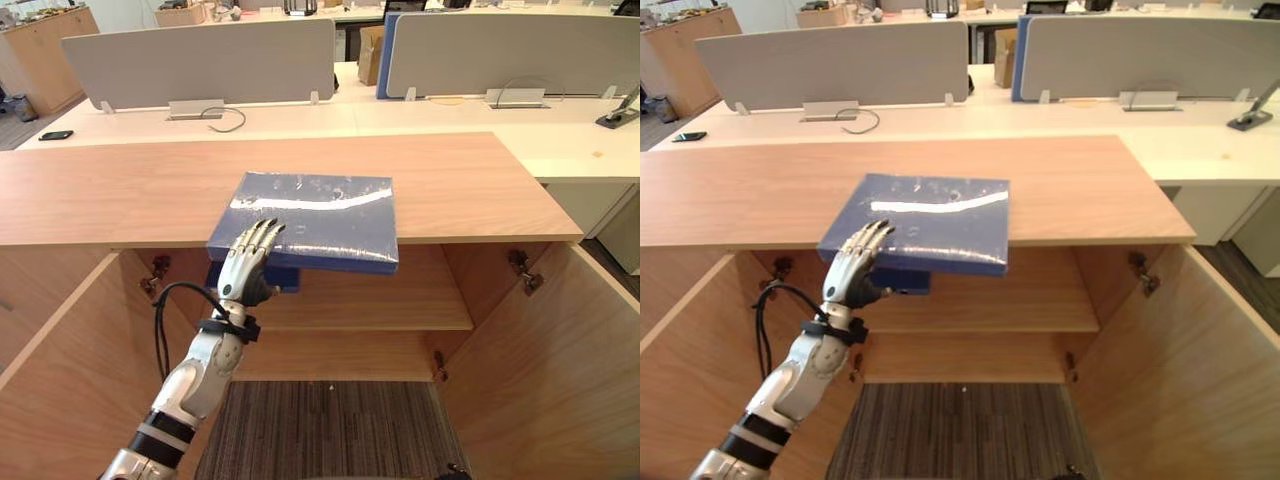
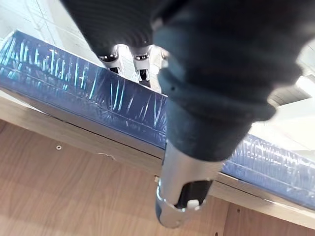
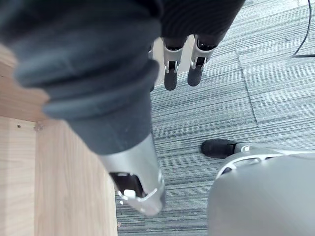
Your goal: Walk over to the cabinet, pick up the folder, carry it to the office cabinet, place the folder inside the office cabinet, then close the office cabinet door
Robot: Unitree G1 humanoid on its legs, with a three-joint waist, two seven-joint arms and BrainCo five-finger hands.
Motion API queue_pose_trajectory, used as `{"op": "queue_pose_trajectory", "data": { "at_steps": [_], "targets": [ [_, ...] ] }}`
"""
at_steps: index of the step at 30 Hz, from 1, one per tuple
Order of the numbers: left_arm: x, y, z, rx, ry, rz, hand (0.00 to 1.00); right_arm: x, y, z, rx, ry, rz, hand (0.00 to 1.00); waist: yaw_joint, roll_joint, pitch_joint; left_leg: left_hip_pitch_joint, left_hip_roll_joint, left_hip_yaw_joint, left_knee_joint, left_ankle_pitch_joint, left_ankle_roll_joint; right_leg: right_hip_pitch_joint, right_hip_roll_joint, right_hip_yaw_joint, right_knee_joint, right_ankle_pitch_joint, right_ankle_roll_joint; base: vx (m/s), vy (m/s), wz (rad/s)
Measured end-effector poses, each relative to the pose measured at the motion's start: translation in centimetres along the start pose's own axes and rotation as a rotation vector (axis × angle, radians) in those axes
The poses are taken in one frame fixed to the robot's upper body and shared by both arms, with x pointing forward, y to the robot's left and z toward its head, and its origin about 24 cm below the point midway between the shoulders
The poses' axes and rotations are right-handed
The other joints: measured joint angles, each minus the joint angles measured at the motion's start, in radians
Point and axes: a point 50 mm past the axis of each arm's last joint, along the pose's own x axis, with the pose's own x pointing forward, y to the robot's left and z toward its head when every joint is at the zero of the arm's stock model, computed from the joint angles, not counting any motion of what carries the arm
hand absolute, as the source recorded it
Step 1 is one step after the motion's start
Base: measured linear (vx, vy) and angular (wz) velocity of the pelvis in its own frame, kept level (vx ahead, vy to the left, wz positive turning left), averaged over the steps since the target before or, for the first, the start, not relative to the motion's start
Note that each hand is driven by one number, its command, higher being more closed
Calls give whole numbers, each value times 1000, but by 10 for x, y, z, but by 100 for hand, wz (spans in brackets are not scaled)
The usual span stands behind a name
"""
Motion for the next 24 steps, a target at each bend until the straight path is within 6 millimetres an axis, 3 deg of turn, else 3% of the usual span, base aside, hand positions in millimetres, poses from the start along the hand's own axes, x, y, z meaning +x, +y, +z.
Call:
{"op": "queue_pose_trajectory", "data": {
  "at_steps": [11,21,22,24],
  "targets": [
    [12,10,2,119,-51,55,0,0,0,0,-19,-2,-1,0,-11,0,0,-2,0,0,0,0,0,0,0,1,-6,3,3,-15,3,0],
    [23,-7,-3,209,-74,-25,0,0,-1,2,-17,-5,-2,0,-21,3,2,-2,0,0,0,0,0,0,0,1,-7,4,3,-36,6,0],
    [26,-8,-5,226,-73,-29,100,0,-1,2,-18,-5,-4,0,-22,5,3,-2,0,0,0,0,0,0,0,1,-7,4,3,0,0,0],
    [33,-8,-8,262,-68,-30,100,1,-3,2,-19,-6,-7,0,-24,7,4,-2,0,0,0,0,0,0,0,1,-7,4,3,0,0,0]
  ]
}}
